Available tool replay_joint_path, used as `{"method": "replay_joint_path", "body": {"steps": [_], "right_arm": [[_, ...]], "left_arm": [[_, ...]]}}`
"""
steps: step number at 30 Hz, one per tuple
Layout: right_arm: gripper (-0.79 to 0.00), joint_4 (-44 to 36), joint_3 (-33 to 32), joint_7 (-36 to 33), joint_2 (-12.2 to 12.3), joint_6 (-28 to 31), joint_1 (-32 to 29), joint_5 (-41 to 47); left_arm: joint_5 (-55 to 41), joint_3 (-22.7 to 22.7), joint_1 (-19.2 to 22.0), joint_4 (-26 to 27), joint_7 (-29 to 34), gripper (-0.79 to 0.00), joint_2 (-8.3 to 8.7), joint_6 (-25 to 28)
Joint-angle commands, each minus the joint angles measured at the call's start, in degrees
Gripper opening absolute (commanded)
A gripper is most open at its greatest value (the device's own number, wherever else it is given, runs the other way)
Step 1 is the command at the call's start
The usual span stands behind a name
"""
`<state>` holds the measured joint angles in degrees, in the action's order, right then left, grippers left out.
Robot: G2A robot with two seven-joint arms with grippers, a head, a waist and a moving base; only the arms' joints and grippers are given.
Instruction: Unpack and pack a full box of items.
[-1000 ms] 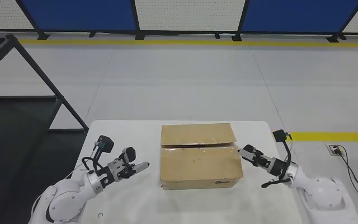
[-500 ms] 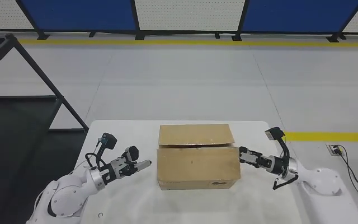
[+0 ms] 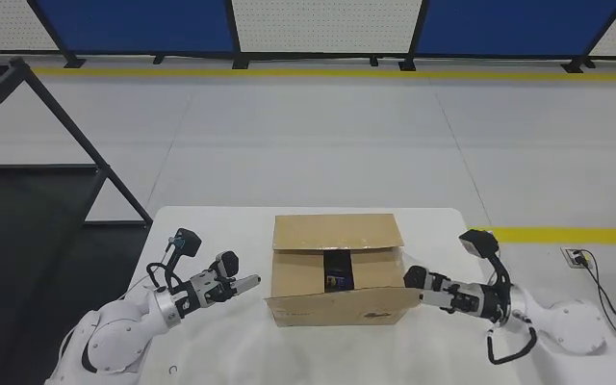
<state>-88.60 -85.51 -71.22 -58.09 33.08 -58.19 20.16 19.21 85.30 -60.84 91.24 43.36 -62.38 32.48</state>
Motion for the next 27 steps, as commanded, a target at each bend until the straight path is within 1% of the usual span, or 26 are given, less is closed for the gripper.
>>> {"method": "replay_joint_path", "body": {"steps": [1,8,14,20,27], "right_arm": [[0.000,-2.3,0.2,1.1,0.8,1.1,-2.1,-1.2],[0.000,-8.8,0.8,6.0,4.6,6.1,-9.6,-5.1],[0.000,-10.0,1.3,10.0,8.1,10.0,-13.8,-9.0],[0.000,-7.6,3.2,12.1,10.8,12.1,-14.5,-9.4],[0.000,-5.3,7.4,13.3,12.9,13.3,-12.6,-9.3]], "left_arm": [[0.0,0.0,0.0,0.0,0.0,0.000,0.00,0.0],[0.0,0.0,0.0,0.0,0.0,0.000,0.00,0.0],[0.0,0.0,0.0,0.0,0.0,0.000,0.00,0.0],[0.0,0.0,0.0,0.0,0.0,0.000,0.00,0.0],[0.0,0.0,0.0,0.0,0.0,0.000,0.00,0.0]]}}
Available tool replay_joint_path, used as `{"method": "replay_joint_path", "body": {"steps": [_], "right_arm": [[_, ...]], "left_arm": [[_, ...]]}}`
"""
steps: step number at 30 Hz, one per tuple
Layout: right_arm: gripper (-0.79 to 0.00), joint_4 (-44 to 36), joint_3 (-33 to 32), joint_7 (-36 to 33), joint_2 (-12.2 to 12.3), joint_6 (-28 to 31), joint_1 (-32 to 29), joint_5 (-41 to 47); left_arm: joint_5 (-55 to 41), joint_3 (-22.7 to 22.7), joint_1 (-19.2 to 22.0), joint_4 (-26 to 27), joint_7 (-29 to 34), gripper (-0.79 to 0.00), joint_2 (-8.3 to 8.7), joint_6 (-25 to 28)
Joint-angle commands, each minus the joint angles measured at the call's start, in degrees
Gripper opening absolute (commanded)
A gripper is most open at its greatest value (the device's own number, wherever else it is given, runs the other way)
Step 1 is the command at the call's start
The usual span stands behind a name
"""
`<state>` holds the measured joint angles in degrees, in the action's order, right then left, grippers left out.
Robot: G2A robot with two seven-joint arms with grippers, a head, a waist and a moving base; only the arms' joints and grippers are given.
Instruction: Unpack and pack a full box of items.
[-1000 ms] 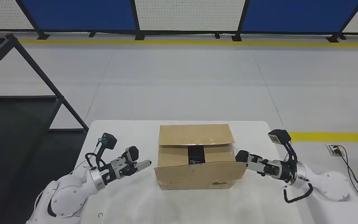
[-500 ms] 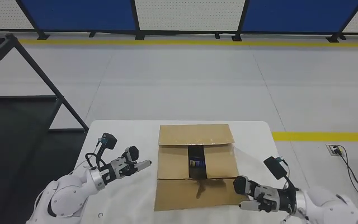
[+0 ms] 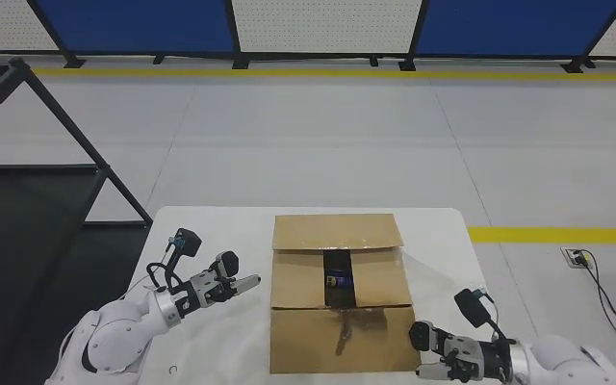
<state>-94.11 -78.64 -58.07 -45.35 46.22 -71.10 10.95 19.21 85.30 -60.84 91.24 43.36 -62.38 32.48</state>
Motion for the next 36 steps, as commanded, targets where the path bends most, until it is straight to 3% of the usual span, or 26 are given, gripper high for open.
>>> {"method": "replay_joint_path", "body": {"steps": [1,12,20,24,32,36], "right_arm": [[0.000,0.6,1.2,0.4,0.4,0.3,0.7,0.0],[0.000,3.3,6.3,2.0,1.9,2.0,4.9,-1.8],[0.000,1.1,2.8,4.2,2.7,2.9,5.2,3.4],[0.000,-1.7,1.7,4.2,2.8,-2.2,6.3,6.6],[0.000,-0.7,4.5,6.1,1.9,-23.6,14.9,13.8],[0.000,-0.7,4.5,6.1,1.9,-23.6,14.9,13.8]], "left_arm": [[0.0,0.0,0.0,0.0,0.0,0.000,0.00,0.0],[0.0,0.0,0.0,0.0,0.0,0.000,0.00,0.0],[0.0,0.0,0.0,0.0,0.0,0.000,0.00,0.0],[0.0,0.0,0.0,0.0,0.0,0.000,0.00,0.0],[0.0,0.0,0.0,0.0,0.0,0.000,0.00,0.0],[0.0,0.0,0.0,0.0,0.0,0.000,0.00,0.0]]}}
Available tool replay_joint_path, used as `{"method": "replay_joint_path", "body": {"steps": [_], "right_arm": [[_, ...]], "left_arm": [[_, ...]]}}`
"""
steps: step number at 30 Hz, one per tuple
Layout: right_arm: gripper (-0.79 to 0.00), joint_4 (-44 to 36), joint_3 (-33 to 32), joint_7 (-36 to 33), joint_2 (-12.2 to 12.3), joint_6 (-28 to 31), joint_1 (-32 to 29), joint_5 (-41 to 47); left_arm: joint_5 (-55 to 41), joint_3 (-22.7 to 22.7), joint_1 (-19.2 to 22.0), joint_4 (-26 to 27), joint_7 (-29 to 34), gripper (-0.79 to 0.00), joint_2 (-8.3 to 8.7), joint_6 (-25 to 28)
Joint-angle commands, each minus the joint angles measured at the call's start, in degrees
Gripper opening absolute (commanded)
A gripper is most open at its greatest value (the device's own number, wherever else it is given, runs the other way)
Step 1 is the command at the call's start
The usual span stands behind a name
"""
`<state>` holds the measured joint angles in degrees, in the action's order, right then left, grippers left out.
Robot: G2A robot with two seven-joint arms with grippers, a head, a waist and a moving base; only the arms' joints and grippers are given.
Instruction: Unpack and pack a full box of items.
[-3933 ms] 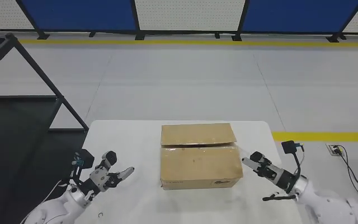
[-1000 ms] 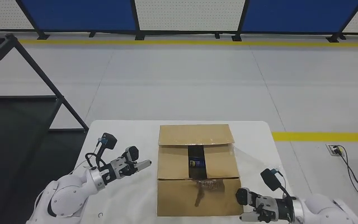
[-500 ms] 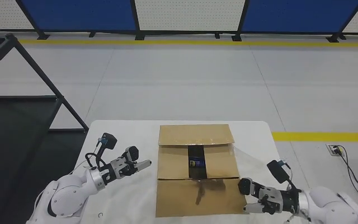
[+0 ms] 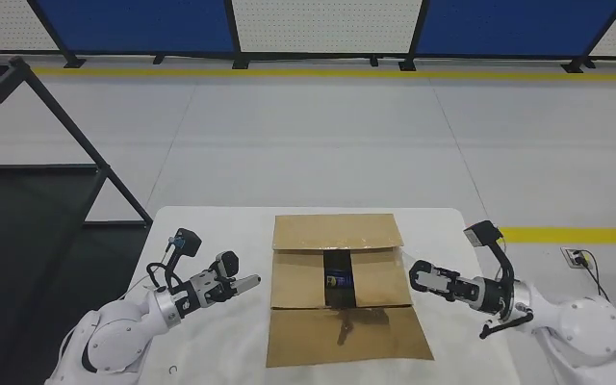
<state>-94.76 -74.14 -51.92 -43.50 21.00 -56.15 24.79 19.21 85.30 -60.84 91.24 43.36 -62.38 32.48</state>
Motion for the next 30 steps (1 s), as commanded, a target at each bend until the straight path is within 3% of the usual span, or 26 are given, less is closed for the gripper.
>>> {"method": "replay_joint_path", "body": {"steps": [1,8,17,30], "right_arm": [[0.000,0.0,0.0,0.0,0.0,1.6,-0.1,0.0],[0.000,-0.1,0.0,0.3,0.0,1.3,-0.1,-0.1],[0.000,5.1,6.8,5.8,-2.4,-18.0,7.1,6.0],[0.000,16.0,16.8,10.8,-6.9,-24.5,18.4,4.6]], "left_arm": [[0.0,0.0,0.0,0.0,0.0,0.000,0.00,0.0],[-0.1,0.0,-0.1,0.0,-0.2,0.000,-0.01,-0.2],[-4.1,-1.1,1.2,-0.6,-3.5,0.000,-0.04,-1.6],[-4.4,-1.2,1.2,-0.7,-3.8,0.000,-0.05,-1.8]]}}
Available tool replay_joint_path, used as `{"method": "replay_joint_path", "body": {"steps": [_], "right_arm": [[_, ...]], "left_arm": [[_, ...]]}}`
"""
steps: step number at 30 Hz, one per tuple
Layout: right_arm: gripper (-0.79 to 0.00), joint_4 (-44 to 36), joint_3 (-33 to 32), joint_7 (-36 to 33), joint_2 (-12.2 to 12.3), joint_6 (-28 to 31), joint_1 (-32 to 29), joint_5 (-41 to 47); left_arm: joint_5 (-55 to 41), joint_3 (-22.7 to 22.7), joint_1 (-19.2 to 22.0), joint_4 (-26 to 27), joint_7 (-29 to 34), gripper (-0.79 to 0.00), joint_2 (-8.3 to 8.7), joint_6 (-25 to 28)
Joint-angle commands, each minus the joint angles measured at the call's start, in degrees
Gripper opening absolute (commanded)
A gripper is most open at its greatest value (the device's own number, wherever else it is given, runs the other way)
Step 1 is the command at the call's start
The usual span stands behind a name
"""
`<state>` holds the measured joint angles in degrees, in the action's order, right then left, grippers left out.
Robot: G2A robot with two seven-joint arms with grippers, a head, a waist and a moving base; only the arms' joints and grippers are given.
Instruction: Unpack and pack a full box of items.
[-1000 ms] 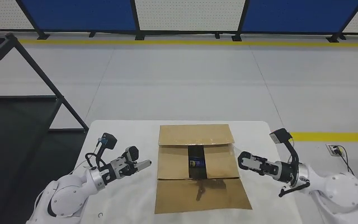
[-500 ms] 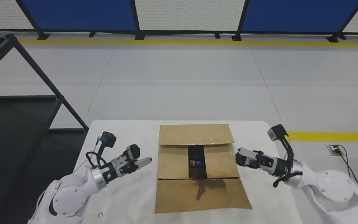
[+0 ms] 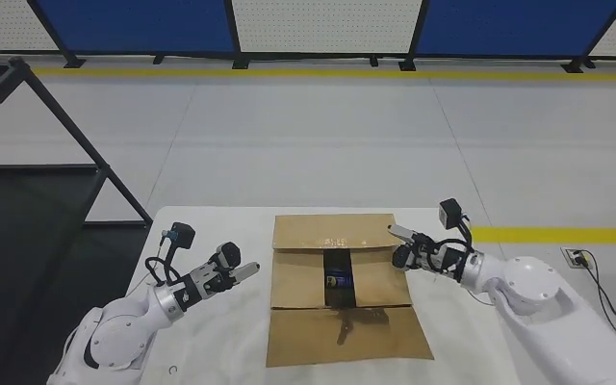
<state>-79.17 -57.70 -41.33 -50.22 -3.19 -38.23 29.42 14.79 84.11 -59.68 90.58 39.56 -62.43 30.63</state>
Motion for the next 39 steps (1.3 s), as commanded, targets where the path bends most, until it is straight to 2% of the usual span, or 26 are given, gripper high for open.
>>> {"method": "replay_joint_path", "body": {"steps": [1,10,21,33,36,39], "right_arm": [[0.000,0.9,0.8,0.1,-0.5,-0.5,1.0,0.2],[0.000,2.4,1.0,2.5,-2.1,3.2,2.2,2.3],[0.000,4.6,3.1,13.6,-5.3,5.3,7.0,3.2],[0.000,4.3,3.2,13.7,-5.4,5.3,6.8,3.3],[0.000,3.8,4.6,15.8,-6.3,4.0,7.1,3.3],[0.000,5.3,7.0,18.3,-8.1,1.6,10.1,5.4]], "left_arm": [[0.0,0.0,0.0,0.0,0.0,0.000,0.00,0.0],[0.0,0.0,0.0,0.0,0.0,0.000,0.00,0.0],[0.0,0.0,0.0,0.0,0.0,0.000,0.00,0.0],[0.0,0.0,0.0,0.0,0.0,0.000,0.00,0.0],[0.0,0.0,0.0,0.0,0.0,0.000,0.00,0.0],[0.8,-0.2,-0.8,1.5,-1.1,0.000,0.04,-0.5]]}}
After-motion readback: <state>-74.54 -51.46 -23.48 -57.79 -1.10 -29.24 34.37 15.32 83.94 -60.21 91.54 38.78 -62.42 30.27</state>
